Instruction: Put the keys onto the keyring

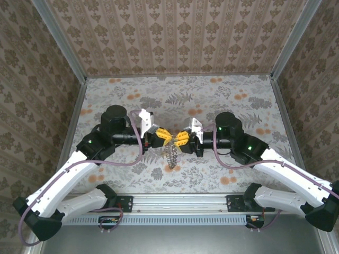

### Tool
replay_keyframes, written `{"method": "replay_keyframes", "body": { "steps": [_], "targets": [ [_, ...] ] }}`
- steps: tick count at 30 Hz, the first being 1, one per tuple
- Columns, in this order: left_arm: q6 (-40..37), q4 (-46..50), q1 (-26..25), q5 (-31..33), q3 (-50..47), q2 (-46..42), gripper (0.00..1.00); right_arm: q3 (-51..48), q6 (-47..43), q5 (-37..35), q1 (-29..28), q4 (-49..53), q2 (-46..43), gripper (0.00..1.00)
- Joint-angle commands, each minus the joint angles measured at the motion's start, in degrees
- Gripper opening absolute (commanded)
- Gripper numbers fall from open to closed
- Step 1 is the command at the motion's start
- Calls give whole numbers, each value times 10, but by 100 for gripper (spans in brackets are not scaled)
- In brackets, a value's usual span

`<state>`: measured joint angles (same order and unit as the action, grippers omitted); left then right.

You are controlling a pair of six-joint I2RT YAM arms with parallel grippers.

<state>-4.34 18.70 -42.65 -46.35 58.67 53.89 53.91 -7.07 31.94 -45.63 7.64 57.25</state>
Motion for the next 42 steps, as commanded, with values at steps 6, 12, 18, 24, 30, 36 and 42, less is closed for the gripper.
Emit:
{"method": "replay_keyframes", "body": {
  "steps": [6, 12, 18, 24, 30, 36, 42],
  "targets": [
    [58, -128, 1, -70, -34, -8, 0, -14, 28, 7, 6, -65, -14, 12],
    [71, -155, 3, -75, -39, -13, 0, -13, 19, -26, 7, -52, -16, 5],
    [99, -202, 4, -81, -56, -18, 0, -16, 19, -20, 8, -61, -21, 12],
    [94, -200, 6, -71, -57, -24, 0, -27, 24, -23, 8, -62, -57, 32],
    [68, -157, 12, -64, -49, -22, 0, -41, 35, -52, 19, -62, -90, 34],
    [56, -138, 13, -64, -43, -23, 0, -29, 61, -25, 32, -99, -71, 31],
    [52, -132, 13, -68, -37, -23, 0, -15, 73, 16, 32, -110, -27, 32]
  ]
}}
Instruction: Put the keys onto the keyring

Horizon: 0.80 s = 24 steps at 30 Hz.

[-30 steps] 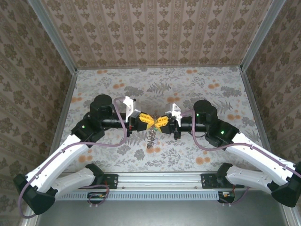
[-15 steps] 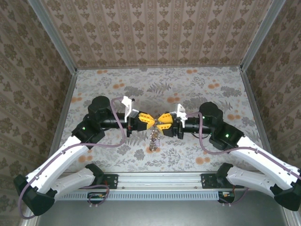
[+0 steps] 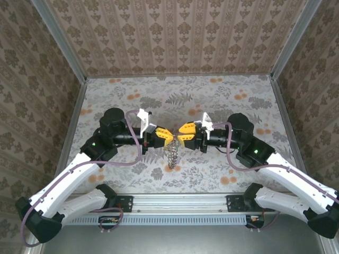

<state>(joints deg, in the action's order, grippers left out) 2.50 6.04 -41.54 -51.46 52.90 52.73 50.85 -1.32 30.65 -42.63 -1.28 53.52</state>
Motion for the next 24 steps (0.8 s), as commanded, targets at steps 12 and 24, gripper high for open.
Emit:
{"method": "replay_keyframes", "body": {
  "steps": [12, 24],
  "targets": [
    [-15, -19, 2, -9, 16, -11, 0, 18, 13, 84, 2, -2, 34, 21],
    [-69, 91, -12, 77, 52, 20, 0, 26, -35, -6, 2, 34, 17, 0]
  ]
}}
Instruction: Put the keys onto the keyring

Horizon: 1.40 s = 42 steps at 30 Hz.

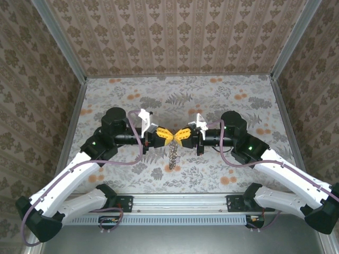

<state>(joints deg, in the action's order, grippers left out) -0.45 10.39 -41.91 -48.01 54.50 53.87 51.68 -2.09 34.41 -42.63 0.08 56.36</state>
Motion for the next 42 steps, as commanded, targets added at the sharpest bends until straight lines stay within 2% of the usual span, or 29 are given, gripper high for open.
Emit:
{"method": "replay_keyframes", "body": {
  "steps": [1, 2, 4, 6, 9, 11, 17, 30, 42],
  "targets": [
    [-57, 79, -15, 63, 49, 14, 0, 20, -38, -60, 1, 28, -13, 0],
    [-73, 113, -21, 85, 63, 19, 4, 24, -46, -72, 1, 38, -15, 0],
    [-105, 178, -38, 148, 91, 35, 19, 32, -64, -96, 0, 55, -14, 0],
    [-126, 224, -53, 192, 114, 47, 26, 38, -76, -111, -4, 66, -11, 0],
    [-148, 273, -71, 246, 141, 63, 28, 42, -90, -121, -12, 77, -8, 0],
    [-154, 289, -76, 260, 152, 70, 28, 44, -98, -121, -16, 84, -7, 0],
    [-166, 303, -80, 266, 171, 81, 28, 54, -111, -115, -30, 105, -4, 0],
    [-167, 300, -90, 178, 186, 70, 28, 66, -113, -92, -39, 119, 9, 0],
    [-185, 300, -88, 187, 192, 82, 28, 68, -117, -64, -51, 122, 10, 0]
  ]
}}
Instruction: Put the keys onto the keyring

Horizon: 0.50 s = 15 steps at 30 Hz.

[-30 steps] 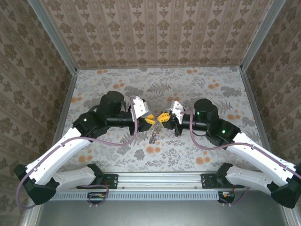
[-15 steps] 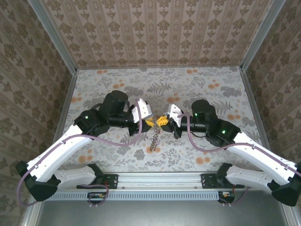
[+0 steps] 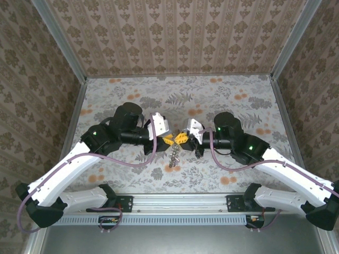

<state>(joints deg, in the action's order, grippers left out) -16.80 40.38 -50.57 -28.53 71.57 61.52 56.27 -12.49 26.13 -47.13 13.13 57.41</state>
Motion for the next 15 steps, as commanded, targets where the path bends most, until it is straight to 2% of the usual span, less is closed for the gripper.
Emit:
{"method": "replay_keyframes", "body": {
  "steps": [1, 2, 4, 5, 12, 15],
  "targets": [
    [-24, 1, -2, -7, 22, 10, 27, 20, -13, 20, -7, -9, -1, 0],
    [-25, -2, -1, -6, 21, 11, 27, 20, -12, 21, -6, -10, -3, 0],
    [-27, -6, 0, -11, 22, 15, 3, 19, -13, 21, -7, -10, -4, 0],
    [-28, -5, 1, -15, 25, 19, 0, 18, -13, 19, -7, -10, -4, 0],
    [-19, -20, 6, -35, 13, 17, 0, -1, -13, 19, -7, -36, -20, 0],
    [4, -54, 23, -51, -10, -8, 0, -13, 0, 16, -7, -43, -28, 16]
  ]
}}
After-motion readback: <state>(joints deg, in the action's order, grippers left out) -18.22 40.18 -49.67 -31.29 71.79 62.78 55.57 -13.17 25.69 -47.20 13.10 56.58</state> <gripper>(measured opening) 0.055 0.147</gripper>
